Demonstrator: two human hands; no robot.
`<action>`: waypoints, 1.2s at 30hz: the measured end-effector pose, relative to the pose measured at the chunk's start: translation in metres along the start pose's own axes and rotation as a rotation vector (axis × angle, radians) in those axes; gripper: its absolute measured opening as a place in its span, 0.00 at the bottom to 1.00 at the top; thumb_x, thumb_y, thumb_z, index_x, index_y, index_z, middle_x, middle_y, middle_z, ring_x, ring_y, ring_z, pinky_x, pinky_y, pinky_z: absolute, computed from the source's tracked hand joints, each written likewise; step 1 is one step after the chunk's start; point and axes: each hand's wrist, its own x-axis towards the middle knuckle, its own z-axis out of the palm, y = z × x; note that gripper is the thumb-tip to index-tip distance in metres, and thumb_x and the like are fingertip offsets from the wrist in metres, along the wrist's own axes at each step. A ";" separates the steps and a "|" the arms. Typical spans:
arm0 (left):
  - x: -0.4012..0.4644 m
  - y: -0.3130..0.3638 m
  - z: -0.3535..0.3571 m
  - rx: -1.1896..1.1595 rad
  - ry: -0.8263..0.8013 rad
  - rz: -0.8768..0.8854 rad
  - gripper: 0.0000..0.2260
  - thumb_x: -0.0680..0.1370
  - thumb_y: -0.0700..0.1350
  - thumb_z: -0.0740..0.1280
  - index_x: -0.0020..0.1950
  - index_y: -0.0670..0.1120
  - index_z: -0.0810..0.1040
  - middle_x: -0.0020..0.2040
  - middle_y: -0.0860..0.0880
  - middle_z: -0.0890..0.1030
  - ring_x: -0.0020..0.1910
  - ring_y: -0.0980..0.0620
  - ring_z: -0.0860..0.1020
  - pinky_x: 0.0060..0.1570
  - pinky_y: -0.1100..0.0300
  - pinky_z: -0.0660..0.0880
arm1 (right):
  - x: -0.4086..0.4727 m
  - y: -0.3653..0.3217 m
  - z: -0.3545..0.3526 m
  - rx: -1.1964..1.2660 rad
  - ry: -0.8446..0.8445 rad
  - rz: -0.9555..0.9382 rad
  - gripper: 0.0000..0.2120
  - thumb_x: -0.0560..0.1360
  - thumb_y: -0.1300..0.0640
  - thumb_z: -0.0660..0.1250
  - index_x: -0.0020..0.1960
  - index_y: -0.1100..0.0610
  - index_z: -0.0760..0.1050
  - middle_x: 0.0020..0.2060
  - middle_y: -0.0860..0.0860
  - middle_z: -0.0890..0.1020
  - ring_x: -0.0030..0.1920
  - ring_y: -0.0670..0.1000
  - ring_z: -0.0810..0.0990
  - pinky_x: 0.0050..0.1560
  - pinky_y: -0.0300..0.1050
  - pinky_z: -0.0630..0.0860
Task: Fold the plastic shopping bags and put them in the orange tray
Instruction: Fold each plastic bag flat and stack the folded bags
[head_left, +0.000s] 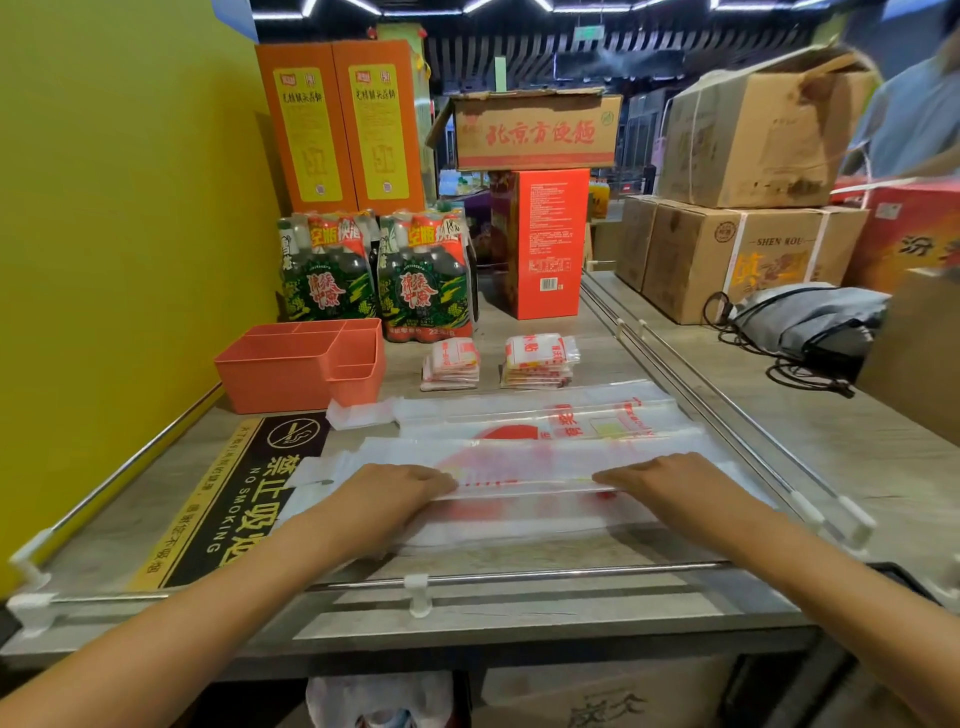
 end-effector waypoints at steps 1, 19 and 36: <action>-0.003 -0.001 -0.001 -0.012 -0.012 -0.008 0.21 0.82 0.56 0.49 0.70 0.55 0.74 0.65 0.54 0.80 0.61 0.50 0.79 0.55 0.50 0.78 | -0.003 0.004 0.000 -0.013 -0.004 0.007 0.27 0.80 0.59 0.67 0.75 0.42 0.68 0.68 0.45 0.79 0.65 0.50 0.80 0.65 0.50 0.76; -0.033 -0.053 -0.020 -0.325 -0.200 -0.113 0.18 0.84 0.40 0.62 0.65 0.61 0.77 0.49 0.60 0.80 0.47 0.61 0.77 0.52 0.59 0.76 | -0.025 0.049 -0.007 0.407 0.041 0.010 0.19 0.80 0.59 0.68 0.68 0.43 0.76 0.62 0.36 0.80 0.62 0.35 0.77 0.64 0.33 0.72; -0.013 -0.091 -0.013 -0.544 0.167 -0.505 0.18 0.78 0.38 0.70 0.62 0.56 0.77 0.56 0.53 0.82 0.55 0.55 0.80 0.57 0.58 0.77 | 0.026 0.082 0.027 0.817 0.166 0.541 0.37 0.70 0.58 0.79 0.75 0.51 0.67 0.66 0.50 0.77 0.59 0.53 0.79 0.59 0.49 0.77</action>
